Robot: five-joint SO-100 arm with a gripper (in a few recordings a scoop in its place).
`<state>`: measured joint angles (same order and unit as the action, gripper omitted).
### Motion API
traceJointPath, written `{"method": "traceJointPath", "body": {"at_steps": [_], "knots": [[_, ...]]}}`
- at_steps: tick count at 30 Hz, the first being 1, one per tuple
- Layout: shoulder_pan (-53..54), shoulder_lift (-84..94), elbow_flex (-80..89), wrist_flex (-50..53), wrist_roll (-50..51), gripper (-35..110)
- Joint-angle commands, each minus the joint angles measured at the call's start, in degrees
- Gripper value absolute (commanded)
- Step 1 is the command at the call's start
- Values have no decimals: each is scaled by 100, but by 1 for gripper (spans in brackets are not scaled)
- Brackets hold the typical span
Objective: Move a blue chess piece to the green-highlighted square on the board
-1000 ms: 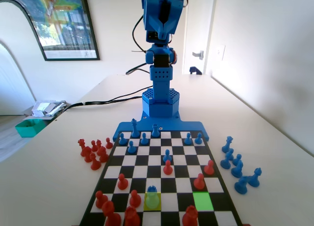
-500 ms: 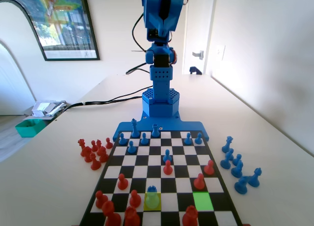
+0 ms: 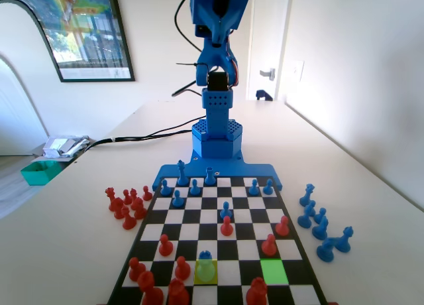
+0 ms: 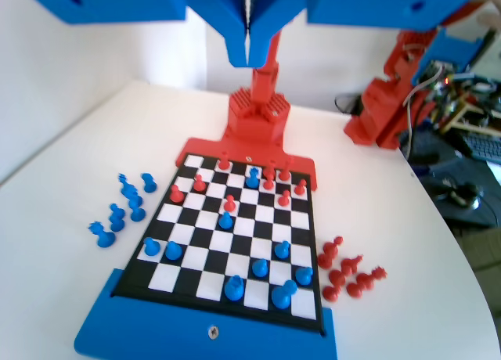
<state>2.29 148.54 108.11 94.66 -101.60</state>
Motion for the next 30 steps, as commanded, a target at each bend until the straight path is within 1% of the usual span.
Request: {"method": "traceJointPath", "body": {"at_steps": [1, 11, 19, 30], "knots": [[360, -510, -343, -202, -44, 1], [896, -1573, 378, -1846, 176, 1], [1020, -2777, 422, -2329, 343, 1], [589, -4096, 185, -2584, 870, 1]]}}
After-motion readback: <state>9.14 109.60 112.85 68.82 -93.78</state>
